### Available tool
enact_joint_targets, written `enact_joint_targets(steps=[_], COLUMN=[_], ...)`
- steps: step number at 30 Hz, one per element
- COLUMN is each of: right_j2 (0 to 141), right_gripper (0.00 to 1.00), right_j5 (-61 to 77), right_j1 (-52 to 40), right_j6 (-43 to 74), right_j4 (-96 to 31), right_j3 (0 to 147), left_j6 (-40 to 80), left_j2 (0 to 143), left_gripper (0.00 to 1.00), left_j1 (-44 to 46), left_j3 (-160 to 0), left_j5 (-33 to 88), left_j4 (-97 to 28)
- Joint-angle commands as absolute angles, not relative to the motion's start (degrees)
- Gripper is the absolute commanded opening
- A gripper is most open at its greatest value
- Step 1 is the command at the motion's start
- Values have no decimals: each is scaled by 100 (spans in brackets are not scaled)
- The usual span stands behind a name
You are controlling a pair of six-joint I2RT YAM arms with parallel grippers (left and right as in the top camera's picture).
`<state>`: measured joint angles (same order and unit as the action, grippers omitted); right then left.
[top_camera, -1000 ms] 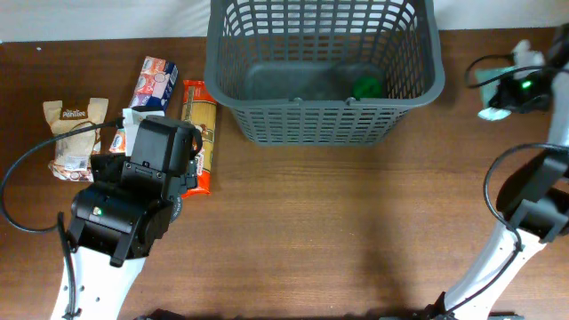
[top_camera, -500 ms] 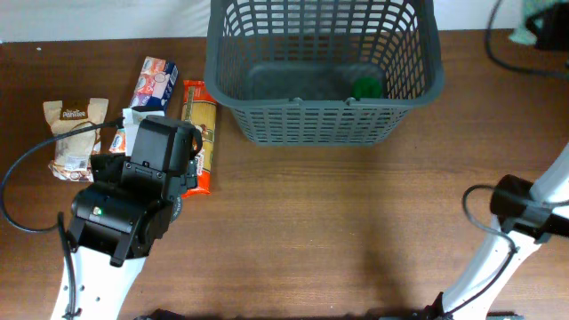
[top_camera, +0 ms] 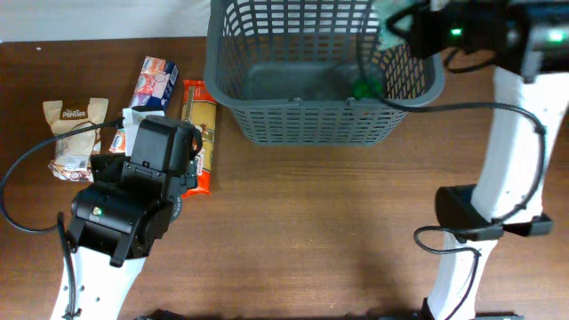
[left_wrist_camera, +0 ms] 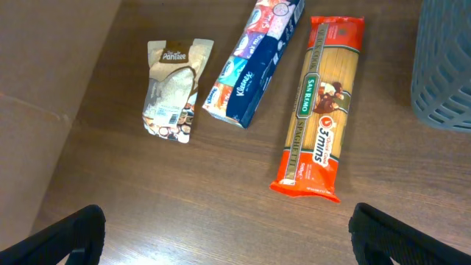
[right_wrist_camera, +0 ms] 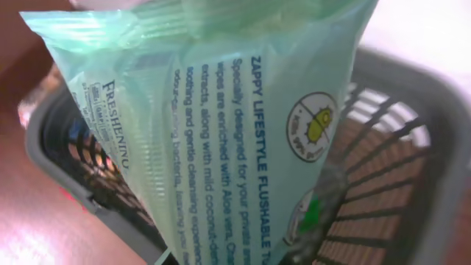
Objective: Pack container
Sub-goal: 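Lift the wipes pack and carry it over the basket, then lower the wipes pack into the basket beside the jar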
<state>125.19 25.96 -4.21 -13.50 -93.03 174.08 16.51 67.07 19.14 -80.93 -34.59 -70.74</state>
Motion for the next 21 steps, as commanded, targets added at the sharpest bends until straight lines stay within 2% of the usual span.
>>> enact_joint_targets(steps=[1,10,21], right_j2=[12540,12720,12720], right_gripper=[4,4,4], right_j5=[2062,1446,1299], right_j1=[-722,-969,-969], right_j6=[-1330,-1428,-1431], right_j4=[-9091,-7719,-7087], right_j3=[16674,14112,12674], left_j6=[1747,1747,1747], left_j2=[6678,6678,6678], left_gripper=[99,99,99], left_j1=[1883,1883,1883], left_j3=[-8191,-8191,-8191], left_j5=[-3577,-3575,-3577], left_j4=[-7078,-7078,-7078])
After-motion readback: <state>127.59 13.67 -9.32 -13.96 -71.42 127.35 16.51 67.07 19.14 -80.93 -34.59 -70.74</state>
